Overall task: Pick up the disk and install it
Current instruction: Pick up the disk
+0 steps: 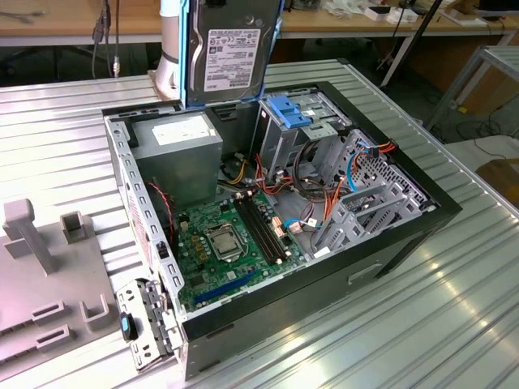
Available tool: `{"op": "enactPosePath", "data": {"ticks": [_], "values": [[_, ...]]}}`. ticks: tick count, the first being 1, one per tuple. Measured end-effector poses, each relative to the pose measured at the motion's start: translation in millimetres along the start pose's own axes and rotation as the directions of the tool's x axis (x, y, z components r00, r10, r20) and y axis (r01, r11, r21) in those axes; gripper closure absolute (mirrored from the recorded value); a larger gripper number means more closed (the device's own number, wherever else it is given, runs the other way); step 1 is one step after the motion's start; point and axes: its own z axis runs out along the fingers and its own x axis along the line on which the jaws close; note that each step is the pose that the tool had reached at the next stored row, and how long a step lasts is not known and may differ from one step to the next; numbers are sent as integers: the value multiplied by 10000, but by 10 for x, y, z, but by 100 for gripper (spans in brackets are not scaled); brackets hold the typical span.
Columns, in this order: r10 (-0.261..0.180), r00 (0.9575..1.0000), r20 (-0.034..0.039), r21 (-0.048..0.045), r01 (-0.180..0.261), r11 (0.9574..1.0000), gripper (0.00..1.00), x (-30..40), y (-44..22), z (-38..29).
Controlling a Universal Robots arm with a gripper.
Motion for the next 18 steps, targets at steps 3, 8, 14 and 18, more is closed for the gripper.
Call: {"op": "enactPosePath", "data": {"ticks": [3,8,14,18], "values": [[5,10000,-2,-1,-5,10000,64,83,-10,4],[11,10000,14,142,-12,9999,64,196,-19,6],[70,10000,12,142,-70,9999,64,275,-52,16],[111,9999,10,142,-111,9998,64,364,-72,28]]}}
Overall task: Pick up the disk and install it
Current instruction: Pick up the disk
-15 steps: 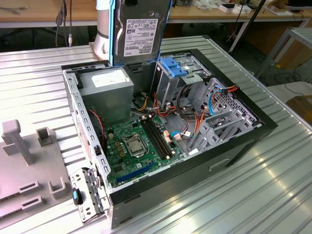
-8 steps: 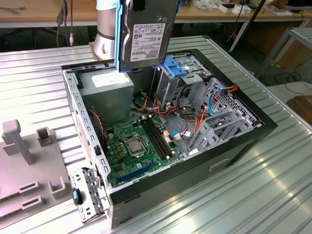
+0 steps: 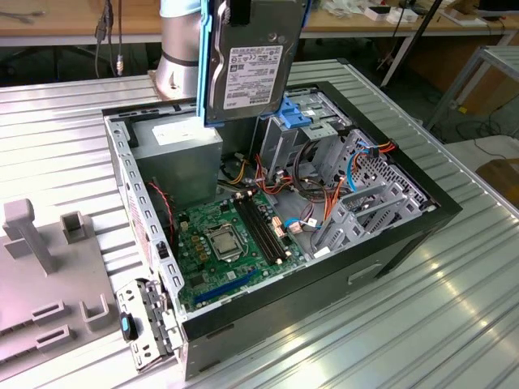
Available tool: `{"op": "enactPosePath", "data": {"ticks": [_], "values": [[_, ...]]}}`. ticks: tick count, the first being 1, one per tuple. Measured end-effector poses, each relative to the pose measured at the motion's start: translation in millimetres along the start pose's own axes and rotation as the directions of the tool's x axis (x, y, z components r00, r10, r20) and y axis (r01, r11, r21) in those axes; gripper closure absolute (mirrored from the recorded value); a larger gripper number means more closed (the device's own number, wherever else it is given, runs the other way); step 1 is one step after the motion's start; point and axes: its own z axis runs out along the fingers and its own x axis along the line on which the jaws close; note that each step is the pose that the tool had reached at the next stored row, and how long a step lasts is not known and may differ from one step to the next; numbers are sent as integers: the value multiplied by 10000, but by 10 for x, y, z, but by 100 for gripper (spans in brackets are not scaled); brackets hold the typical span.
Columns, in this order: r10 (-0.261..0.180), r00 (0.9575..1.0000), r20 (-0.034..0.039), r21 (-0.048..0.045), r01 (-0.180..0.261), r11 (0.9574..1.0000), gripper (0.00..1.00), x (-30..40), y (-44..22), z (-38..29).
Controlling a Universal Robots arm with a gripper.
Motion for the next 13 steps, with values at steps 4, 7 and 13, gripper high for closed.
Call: {"op": "enactPosePath", "data": {"ticks": [4,7,13], "values": [[30,10000,-1,0,-30,10000,64,65,-22,8],[65,10000,-2,0,-65,10000,64,90,-63,16],[86,10000,-3,0,-86,10000,64,88,-286,38]]}}
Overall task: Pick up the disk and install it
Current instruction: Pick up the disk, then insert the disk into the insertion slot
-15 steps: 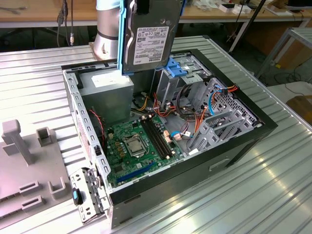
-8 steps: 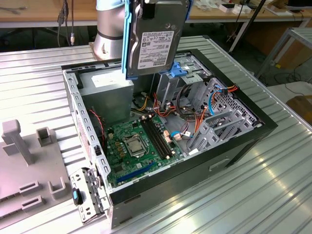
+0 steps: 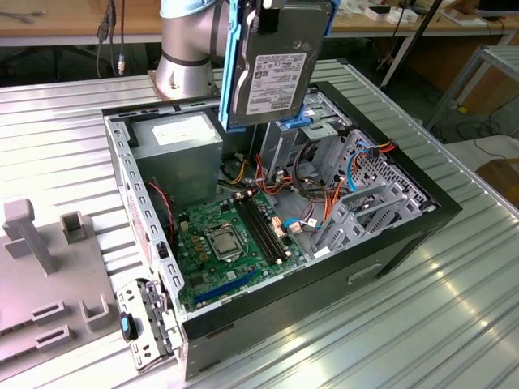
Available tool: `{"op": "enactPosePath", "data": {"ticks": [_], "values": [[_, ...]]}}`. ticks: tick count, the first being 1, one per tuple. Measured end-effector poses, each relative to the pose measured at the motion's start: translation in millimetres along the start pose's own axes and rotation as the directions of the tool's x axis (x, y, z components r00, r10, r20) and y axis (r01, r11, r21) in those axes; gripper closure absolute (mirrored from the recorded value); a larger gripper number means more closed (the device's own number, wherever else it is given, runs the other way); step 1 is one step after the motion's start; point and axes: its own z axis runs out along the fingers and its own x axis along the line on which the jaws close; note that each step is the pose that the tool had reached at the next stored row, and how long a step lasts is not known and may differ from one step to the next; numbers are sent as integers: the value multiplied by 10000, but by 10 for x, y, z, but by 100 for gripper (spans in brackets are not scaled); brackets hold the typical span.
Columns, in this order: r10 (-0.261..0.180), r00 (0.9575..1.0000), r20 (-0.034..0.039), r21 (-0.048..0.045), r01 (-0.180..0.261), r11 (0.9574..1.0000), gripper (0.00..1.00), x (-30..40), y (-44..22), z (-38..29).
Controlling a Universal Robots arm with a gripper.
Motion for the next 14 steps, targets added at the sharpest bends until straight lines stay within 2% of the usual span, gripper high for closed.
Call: {"op": "enactPosePath", "data": {"ticks": [3,14], "values": [[20,10000,-1,0,-20,10000,64,-1,-51,4],[21,10000,-1,0,-21,10000,64,-2,-58,5]]}}
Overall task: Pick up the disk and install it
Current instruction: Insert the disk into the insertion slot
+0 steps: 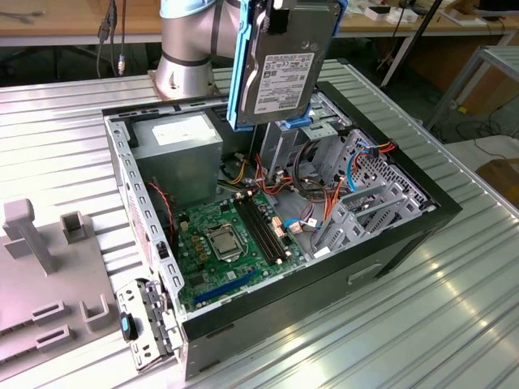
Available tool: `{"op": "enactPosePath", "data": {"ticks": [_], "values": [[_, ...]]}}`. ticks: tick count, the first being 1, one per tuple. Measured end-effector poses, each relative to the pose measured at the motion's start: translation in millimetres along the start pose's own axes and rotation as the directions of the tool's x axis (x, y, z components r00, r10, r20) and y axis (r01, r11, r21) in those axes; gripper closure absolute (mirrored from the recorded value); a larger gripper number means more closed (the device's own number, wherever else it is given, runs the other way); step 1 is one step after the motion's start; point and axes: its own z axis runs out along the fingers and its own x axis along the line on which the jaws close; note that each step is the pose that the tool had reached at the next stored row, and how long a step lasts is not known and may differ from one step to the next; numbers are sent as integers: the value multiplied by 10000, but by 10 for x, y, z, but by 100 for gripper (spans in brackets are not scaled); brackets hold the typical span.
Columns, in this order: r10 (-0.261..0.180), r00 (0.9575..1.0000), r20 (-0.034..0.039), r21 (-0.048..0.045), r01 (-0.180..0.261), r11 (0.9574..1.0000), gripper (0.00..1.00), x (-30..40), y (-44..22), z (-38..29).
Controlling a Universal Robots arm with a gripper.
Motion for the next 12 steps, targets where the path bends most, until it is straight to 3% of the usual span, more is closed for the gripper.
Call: {"op": "enactPosePath", "data": {"ticks": [4,10,12], "values": [[0,10000,-1,0,0,10000,64,0,-4,0],[-1,10000,-11,0,1,10000,64,0,-181,11],[-1,10000,-13,1,1,10000,64,76,-187,22]]}}
